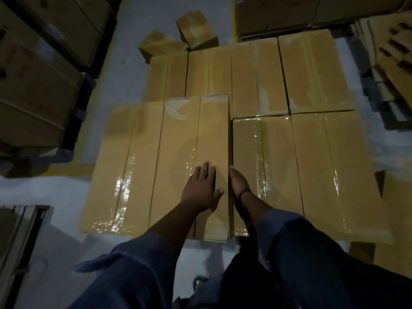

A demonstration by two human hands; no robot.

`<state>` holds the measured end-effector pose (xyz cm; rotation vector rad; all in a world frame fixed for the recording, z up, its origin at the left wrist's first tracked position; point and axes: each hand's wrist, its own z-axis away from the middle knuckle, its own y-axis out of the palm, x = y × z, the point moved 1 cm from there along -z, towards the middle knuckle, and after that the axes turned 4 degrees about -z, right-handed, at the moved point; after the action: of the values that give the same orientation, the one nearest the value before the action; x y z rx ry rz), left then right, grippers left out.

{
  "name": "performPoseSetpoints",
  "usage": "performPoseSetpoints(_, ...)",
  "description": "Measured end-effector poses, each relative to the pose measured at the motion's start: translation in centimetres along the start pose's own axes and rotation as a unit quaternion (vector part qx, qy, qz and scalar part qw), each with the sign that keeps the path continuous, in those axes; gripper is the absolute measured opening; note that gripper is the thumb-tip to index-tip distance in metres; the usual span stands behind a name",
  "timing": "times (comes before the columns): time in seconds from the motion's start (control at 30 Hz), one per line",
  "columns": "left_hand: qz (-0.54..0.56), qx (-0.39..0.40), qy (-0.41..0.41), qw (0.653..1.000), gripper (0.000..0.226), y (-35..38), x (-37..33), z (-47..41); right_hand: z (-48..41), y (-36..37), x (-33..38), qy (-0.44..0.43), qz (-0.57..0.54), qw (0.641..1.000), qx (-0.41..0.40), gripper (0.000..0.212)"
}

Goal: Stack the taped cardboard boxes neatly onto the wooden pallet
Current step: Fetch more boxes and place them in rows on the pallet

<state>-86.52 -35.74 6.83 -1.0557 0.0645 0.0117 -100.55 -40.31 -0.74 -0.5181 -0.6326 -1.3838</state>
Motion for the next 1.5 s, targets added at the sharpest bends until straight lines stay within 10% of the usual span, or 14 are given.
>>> performPoseSetpoints(0.17, 0.018, -0.003, -0.075, 0.997, 0.092, 0.6, 3.9, 3.4, 2.4, 1.0, 3.1, -0.169, 0.264, 0.944, -0.107, 0.072)
performPoseSetpoints(0.4, 0.031, -0.004, -0.123, 0.992, 0.091, 2.1, 11.2, 8.2, 6.2, 8.6, 3.3, -0.323, 0.496, 0.806, 0.002, 0.073)
performPoseSetpoints(1.5, 0.145, -0.154, -0.201, 0.957, 0.083, 5.7, 51.4, 27.1, 14.5, 54.1, -0.4, -0.385, 0.601, 0.692, 0.105, 0.068)
